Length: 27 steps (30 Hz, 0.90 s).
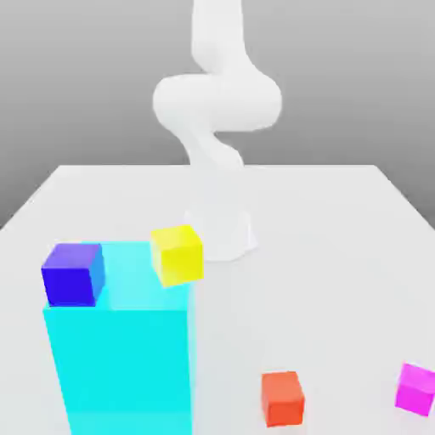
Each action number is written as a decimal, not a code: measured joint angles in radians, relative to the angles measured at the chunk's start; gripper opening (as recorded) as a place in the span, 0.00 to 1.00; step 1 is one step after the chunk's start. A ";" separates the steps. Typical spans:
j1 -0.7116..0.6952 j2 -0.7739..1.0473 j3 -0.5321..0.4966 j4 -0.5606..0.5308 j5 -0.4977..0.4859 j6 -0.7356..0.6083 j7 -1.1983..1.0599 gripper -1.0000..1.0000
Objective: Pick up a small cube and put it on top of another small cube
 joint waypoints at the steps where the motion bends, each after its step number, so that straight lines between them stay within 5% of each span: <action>1: -0.001 0.039 0.007 -0.009 -0.003 0.017 0.006 0.50; 27: 0.059 0.984 0.105 -0.190 -0.090 0.448 0.139 0.50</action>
